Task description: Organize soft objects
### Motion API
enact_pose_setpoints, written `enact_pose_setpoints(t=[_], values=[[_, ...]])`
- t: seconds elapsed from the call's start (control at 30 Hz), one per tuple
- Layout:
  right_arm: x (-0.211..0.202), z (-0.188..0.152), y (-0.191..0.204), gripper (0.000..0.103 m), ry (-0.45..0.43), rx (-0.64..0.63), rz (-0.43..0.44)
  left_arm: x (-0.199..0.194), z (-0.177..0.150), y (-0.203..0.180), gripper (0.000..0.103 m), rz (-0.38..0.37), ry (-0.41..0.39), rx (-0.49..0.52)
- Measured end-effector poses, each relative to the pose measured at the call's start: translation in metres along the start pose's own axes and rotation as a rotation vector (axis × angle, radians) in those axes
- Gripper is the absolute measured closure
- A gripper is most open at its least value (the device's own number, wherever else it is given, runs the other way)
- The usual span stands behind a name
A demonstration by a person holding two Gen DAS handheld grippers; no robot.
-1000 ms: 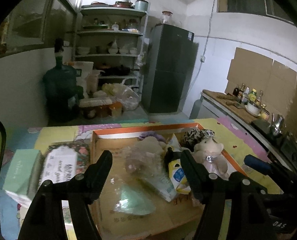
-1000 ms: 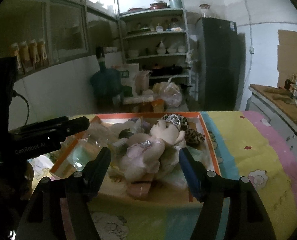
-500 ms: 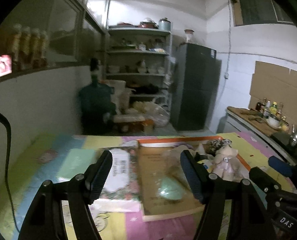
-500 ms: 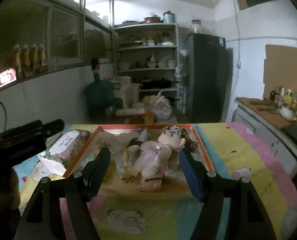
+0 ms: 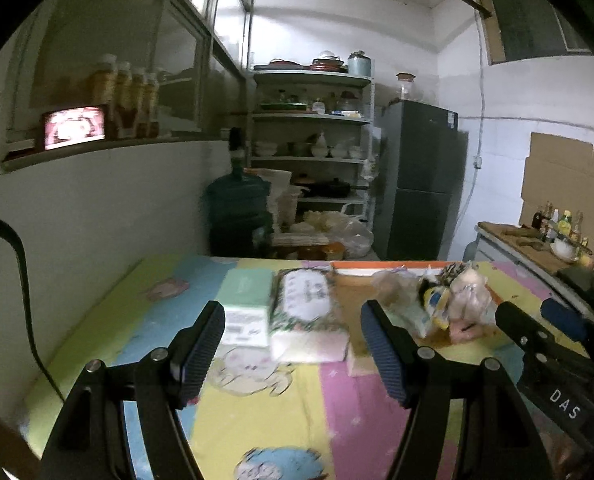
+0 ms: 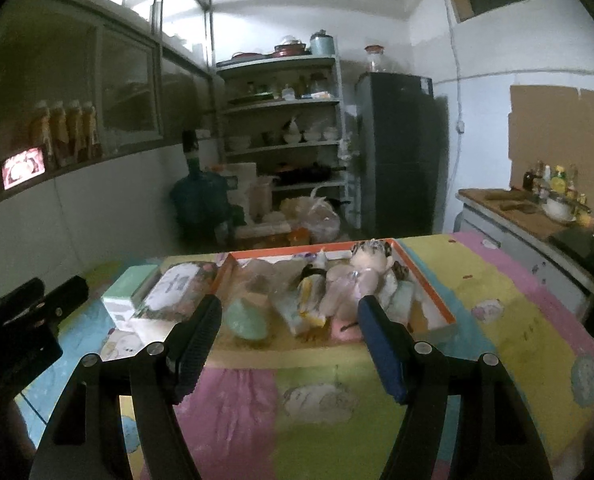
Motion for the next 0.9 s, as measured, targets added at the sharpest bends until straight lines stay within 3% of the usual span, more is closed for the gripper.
enact_pose_setpoints(t=[0.23,0.6,0.9], values=[[-0.03,-0.018,0.035,0.03,-0.025,-0.031,-0.035,-0.032,-0.019,0.024,0.033,0.004,-0.011,-0.003],[-0.083,-0.041,0.058,0.03,-0.06,-0.006,-0.056,-0.081,-0.05,0.047,0.033,-0.03,0.015,-0.042],[-0.123,-0.048,0.073,0.03,-0.097,-0.025,-0.068,-0.117,-0.057,0.056,0.033,-0.028,-0.022,-0.045]])
Point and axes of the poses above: each gripper's, at about its wrist camera, not at the fingertips, and x roughly the way its jaws point, y to its left, z to its top, the point moved 8 cm from there along x, roughly the way its jaws point, and after that the axes turned 7 degrees about z, right-handed, at the moved point
